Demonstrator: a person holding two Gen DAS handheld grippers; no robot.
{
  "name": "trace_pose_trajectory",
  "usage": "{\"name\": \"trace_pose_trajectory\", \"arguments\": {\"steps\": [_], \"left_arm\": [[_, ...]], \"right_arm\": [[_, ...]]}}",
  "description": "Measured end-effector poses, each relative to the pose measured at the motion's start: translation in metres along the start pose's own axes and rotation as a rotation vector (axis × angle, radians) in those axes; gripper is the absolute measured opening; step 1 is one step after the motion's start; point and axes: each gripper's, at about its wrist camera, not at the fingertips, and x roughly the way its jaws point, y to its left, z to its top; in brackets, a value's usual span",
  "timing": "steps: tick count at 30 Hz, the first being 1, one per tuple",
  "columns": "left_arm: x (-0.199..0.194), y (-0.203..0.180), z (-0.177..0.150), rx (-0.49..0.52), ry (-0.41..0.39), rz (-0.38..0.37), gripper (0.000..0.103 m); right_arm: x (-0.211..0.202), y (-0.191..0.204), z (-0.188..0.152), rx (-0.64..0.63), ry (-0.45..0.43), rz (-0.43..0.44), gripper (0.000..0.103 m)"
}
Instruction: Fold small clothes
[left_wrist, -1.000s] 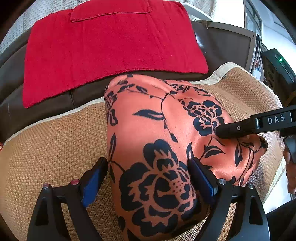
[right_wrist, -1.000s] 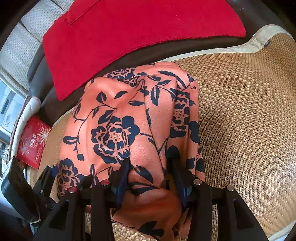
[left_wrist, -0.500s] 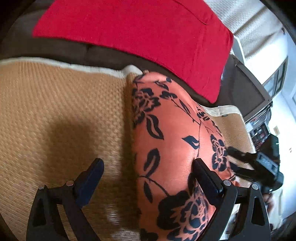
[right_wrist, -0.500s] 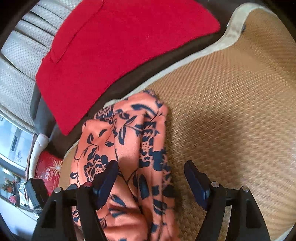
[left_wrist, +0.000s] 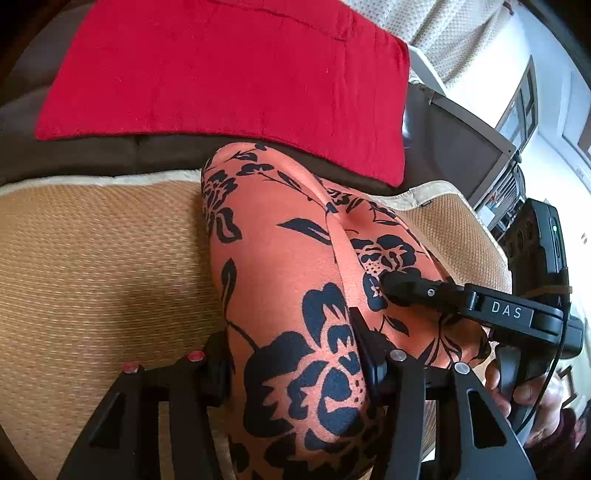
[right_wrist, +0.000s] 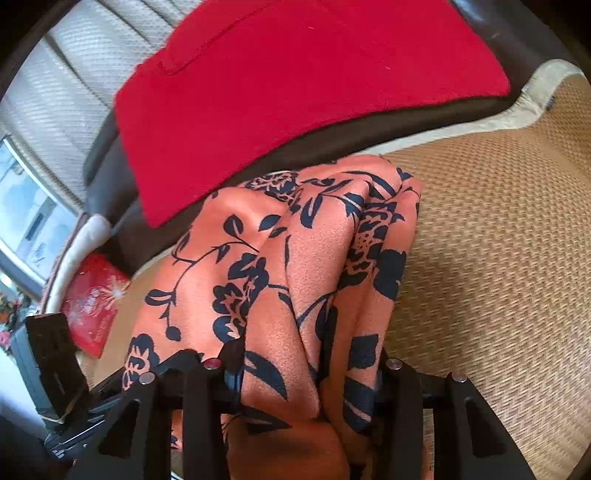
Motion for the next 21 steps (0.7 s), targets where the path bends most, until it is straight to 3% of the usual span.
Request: {"name": "trace_pose_trajectory", "arguments": {"steps": [4, 8, 12, 13, 16, 19, 21], "left_arm": [[-0.026, -0.002, -0.012, 0.041, -0.034, 0.063, 0.055], [-0.046, 0.009, -0.026, 0.016, -0.031, 0.13, 0.056], [-0.028, 0.026, -0.041, 0.0, 0.114, 0.267, 0.077], [-0.028, 0.032, -0.044, -0.018, 0.126, 0.267, 0.078], [-0.04, 0.032, -0.037, -0.032, 0.08, 0.253, 0.078], [-0.061, 0.026, -0.027, 0.026, -0.042, 0.35, 0.082], [-0.063, 0.019, -0.022, 0.058, -0.075, 0.383, 0.084]], "right_arm": [[0.002, 0.023, -0.011, -0.04, 0.017, 0.039, 0.047], [0.007, 0.048, -0.03, -0.071, 0.043, 0.087, 0.047], [0.032, 0.055, -0.051, -0.065, 0.12, 0.04, 0.052], [0.034, 0.054, -0.053, -0.055, 0.122, 0.033, 0.057], [0.023, 0.057, -0.049, -0.04, 0.129, 0.026, 0.059], [-0.008, 0.061, -0.036, -0.055, 0.016, -0.006, 0.059], [-0.025, 0.07, -0.029, -0.084, -0.085, -0.009, 0.059]]}}
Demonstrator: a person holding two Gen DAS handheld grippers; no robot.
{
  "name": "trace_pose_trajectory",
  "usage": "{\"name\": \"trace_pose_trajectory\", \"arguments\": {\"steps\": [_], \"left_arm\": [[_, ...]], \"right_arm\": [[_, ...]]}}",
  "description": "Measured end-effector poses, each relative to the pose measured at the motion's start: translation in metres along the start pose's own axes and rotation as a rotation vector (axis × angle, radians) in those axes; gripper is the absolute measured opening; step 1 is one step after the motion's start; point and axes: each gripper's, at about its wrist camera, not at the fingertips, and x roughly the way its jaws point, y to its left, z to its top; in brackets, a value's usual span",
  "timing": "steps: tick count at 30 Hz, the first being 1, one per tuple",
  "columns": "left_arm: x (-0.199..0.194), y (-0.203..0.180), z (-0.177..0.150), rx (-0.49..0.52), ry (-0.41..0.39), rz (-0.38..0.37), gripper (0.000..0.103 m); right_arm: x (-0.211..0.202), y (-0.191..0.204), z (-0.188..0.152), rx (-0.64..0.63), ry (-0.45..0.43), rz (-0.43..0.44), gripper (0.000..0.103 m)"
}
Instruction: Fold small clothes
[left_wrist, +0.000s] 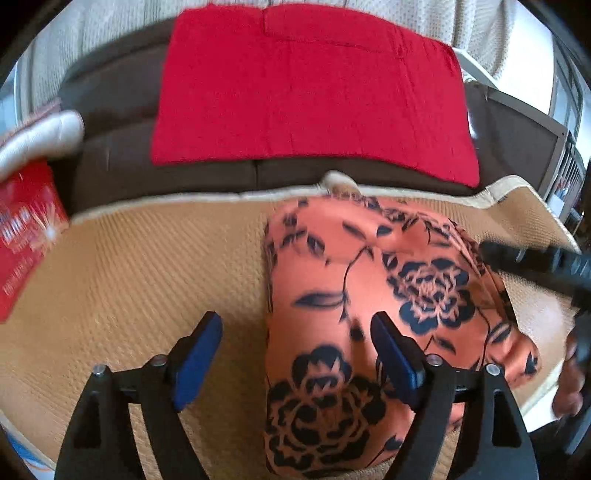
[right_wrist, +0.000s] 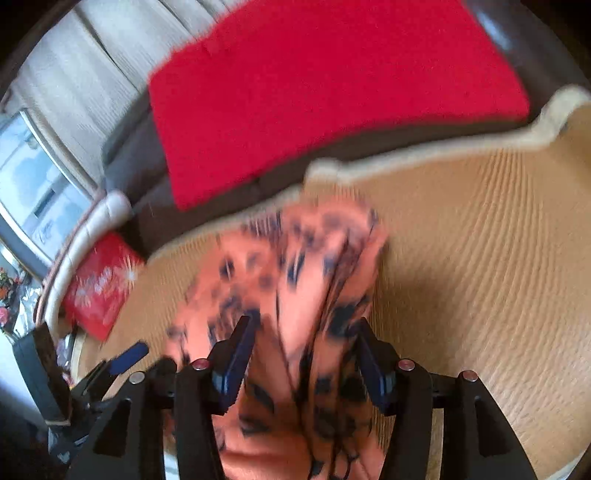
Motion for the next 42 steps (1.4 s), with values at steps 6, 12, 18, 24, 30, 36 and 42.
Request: {"name": "trace_pose_trajectory", "arguments": {"steps": [6, 12, 18, 24, 30, 36, 42], "left_arm": [[0.033, -0.018, -0.023, 0.082, 0.133, 0.08, 0.084], [0.006, -0.023, -0.022, 0.063, 0.073, 0.077, 0.084], [-0.074, -0.041, -0.022, 0.049, -0.07, 0.177, 0.086], [-0.153, -0.046, -0.026, 0.044, -0.187, 0.285, 0.097], [-0.229, -0.043, -0.028, -0.003, -0.313, 0.341, 0.103], [-0.266, -0.048, -0.027, 0.008, -0.374, 0.372, 0.103], [-0.288, -0.044, -0.023, -0.011, -0.401, 0.371, 0.103]], "right_arm": [[0.018, 0.016, 0.018, -0.056, 0.011, 0.138, 0.057], [0.044, -0.016, 0.012, 0.092, 0.154, 0.052, 0.042], [-0.063, 0.017, -0.001, -0.032, -0.003, 0.028, 0.059], [-0.135, 0.064, -0.028, -0.134, -0.075, -0.091, 0.075], [-0.181, 0.09, -0.049, -0.189, -0.114, -0.133, 0.075], [-0.193, 0.111, -0.059, -0.252, -0.124, -0.108, 0.075], [-0.205, 0.125, -0.063, -0.292, -0.154, -0.1, 0.075]]}}
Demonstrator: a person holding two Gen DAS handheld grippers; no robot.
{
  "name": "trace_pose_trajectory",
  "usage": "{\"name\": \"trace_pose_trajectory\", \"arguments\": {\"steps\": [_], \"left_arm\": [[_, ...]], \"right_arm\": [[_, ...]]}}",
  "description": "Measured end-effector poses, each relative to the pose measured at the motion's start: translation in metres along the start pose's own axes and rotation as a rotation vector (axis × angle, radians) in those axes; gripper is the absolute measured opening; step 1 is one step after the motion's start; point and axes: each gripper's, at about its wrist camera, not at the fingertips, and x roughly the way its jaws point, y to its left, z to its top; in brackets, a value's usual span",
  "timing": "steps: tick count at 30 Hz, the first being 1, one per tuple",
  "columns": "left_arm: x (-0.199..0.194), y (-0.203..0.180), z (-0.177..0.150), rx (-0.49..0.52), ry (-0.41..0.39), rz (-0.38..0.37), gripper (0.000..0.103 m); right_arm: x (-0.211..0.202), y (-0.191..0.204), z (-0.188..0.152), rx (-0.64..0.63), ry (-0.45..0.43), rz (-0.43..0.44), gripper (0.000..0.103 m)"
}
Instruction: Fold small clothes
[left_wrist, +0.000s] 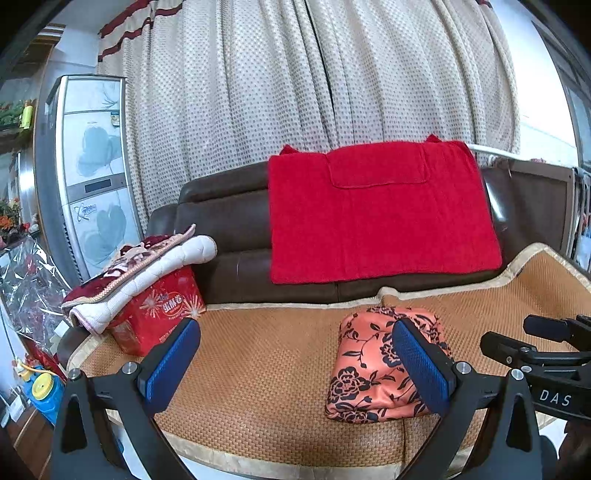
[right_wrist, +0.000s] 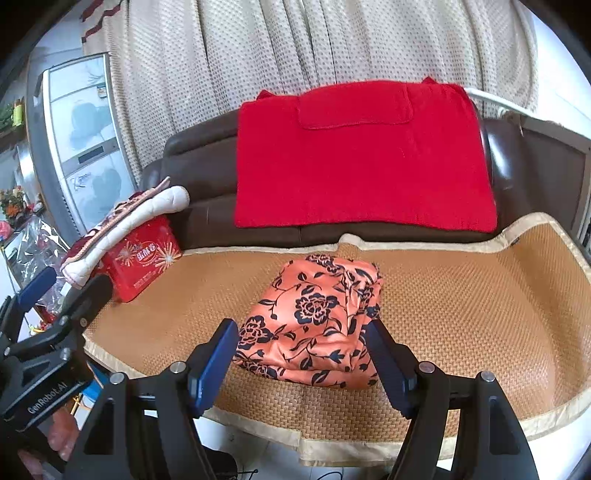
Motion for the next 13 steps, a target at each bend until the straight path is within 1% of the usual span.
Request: {"name": "trace_pose_trajectory", "arguments": {"steps": [6, 10, 13], "left_arm": [[0.003, 0.014, 0.006, -0.035, 0.013, 0.008, 0.103], [0.007, 0.022, 0.006, -0.054, 0.011, -0.001, 0.103], [0.025, 0.025, 0.002, -0.064, 0.045, 0.023, 0.103]], "right_arm": [[-0.012, -0.001, 0.011, 0.017, -0.045, -0.005, 0.075], [-0.024, 0.006, 0.019, -0.015, -0.091, -0.032, 0.075], [-0.017, 0.004, 0.021, -0.011, -0.08, -0.03, 0.075]]}}
